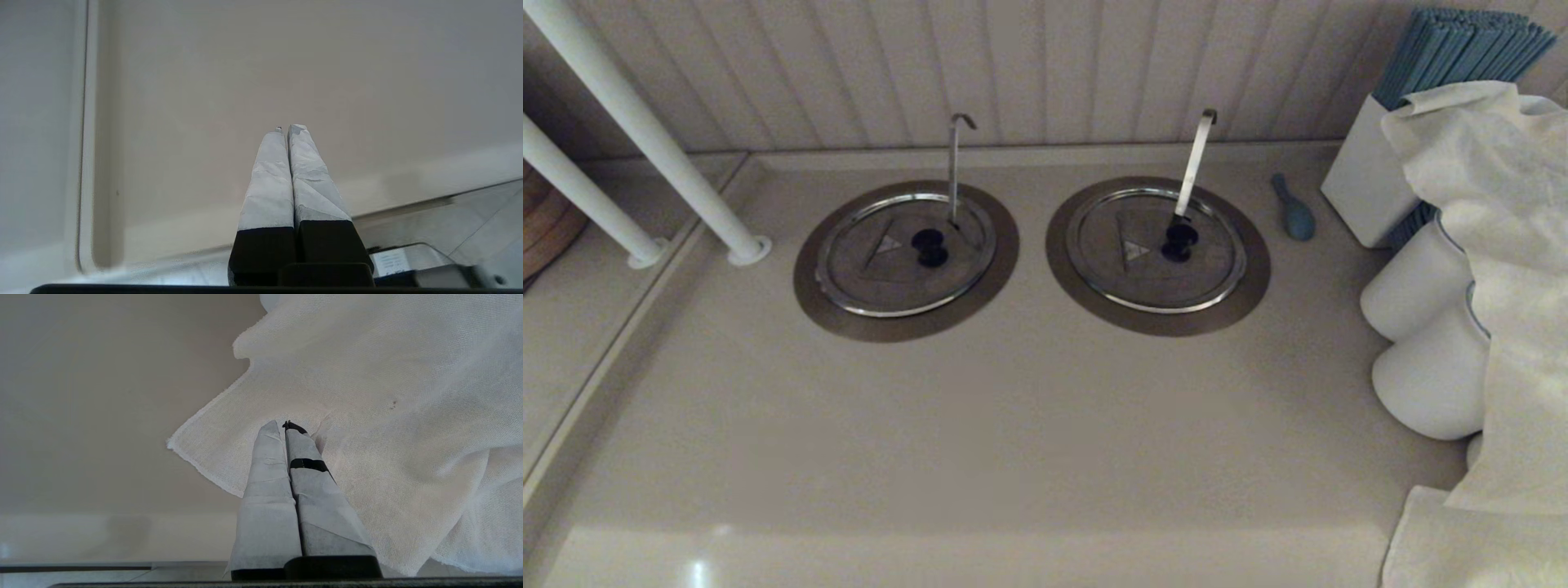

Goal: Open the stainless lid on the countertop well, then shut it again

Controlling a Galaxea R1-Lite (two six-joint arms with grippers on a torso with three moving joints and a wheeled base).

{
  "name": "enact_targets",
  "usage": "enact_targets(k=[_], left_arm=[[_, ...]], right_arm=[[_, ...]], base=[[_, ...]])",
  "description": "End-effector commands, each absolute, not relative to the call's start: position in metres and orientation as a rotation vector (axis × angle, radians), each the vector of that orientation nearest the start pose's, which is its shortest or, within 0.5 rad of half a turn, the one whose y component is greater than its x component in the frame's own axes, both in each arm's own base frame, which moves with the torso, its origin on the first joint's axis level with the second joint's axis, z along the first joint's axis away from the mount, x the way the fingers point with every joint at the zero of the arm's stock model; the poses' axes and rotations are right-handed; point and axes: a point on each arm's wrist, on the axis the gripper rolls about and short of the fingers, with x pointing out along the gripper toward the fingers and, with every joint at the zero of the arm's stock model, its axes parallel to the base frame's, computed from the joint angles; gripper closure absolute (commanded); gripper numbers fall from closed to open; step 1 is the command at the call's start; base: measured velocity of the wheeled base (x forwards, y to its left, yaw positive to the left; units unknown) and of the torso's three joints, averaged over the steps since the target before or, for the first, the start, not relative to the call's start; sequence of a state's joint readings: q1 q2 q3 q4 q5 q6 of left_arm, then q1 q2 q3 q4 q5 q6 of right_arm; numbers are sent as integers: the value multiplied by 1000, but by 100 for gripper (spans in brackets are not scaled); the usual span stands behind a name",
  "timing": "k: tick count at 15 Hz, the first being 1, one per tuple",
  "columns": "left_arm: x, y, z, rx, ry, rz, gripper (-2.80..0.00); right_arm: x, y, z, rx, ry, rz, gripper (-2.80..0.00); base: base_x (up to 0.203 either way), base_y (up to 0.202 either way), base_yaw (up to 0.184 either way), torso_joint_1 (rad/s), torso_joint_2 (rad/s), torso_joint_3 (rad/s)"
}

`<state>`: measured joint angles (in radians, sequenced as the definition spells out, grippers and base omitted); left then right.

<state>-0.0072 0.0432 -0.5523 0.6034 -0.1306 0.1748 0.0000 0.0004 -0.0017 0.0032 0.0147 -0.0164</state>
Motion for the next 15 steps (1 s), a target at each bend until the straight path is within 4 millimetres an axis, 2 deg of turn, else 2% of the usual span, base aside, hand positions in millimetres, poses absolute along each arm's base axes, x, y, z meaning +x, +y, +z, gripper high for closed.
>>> enact_targets(k=[1, 3, 5, 7, 9, 11, 15], left_arm=[[-83, -1, 143, 93, 87, -85, 0], [-76, -2, 136, 83, 104, -110, 0], [-62, -3, 120, 104, 114, -157, 0], [-38, -2, 92, 138, 98, -132, 0], [-23, -2, 64, 149, 105, -105, 0], [-23, -1, 74, 160, 11, -71, 0], [-23, -1, 75, 149, -1, -53, 0]], right_arm=[[-23, 0, 76, -17, 1, 15, 0], [-23, 0, 76, -17, 1, 15, 0], [-23, 0, 76, -17, 1, 15, 0], [-23, 0, 76, -17, 3, 15, 0], [-23, 0, 76, -17, 1, 15, 0], [-23, 0, 76, -17, 1, 17, 0], [-23, 0, 75, -22, 4, 15, 0]], base=[[0, 0, 0, 0, 0, 0], [0, 0, 0, 0, 0, 0], [0, 0, 0, 0, 0, 0], [0, 0, 0, 0, 0, 0], [0, 0, 0, 0, 0, 0], [0, 0, 0, 0, 0, 0], [0, 0, 0, 0, 0, 0]])
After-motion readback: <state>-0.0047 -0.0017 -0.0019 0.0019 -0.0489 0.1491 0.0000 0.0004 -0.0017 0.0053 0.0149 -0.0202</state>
